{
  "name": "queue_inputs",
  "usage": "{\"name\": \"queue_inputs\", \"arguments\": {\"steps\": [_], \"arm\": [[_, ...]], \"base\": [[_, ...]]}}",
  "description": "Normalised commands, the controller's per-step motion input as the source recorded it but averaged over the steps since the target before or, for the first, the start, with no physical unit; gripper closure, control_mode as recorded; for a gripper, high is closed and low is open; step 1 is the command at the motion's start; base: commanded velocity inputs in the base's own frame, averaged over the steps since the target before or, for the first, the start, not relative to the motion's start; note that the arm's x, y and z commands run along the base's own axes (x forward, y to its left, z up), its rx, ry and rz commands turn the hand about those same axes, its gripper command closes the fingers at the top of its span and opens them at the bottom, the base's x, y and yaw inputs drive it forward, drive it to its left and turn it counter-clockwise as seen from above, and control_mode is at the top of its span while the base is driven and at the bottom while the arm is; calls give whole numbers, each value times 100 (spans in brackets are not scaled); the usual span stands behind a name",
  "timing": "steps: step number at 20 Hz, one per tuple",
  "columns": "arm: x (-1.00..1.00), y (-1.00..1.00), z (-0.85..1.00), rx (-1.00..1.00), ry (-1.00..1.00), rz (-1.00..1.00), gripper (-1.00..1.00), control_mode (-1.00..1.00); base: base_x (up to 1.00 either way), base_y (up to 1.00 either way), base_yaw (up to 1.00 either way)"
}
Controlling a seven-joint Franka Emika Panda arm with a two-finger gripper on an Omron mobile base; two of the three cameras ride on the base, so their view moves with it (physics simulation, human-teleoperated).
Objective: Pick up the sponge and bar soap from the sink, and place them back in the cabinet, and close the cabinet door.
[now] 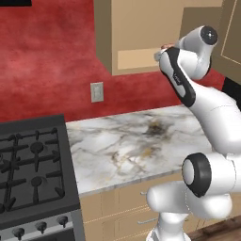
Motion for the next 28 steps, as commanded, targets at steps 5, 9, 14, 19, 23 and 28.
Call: {"name": "queue_inputs", "arguments": {"steps": [5,9,14,19,23,28], "arm": [[40,0,0,0,0,0,100,-100],[45,0,0,0,0,0,100,-100],[38,0,0,0,0,0,100,-100],[34,-3,0,0,0,0,100,-100],[42,0,0,0,0,0,100,-100],[41,0,0,0,0,0,100,-100]], "base": [[0,0,0],[0,0,0],[0,0,0],[0,0,0],[0,0,0],[0,0,0]]}}
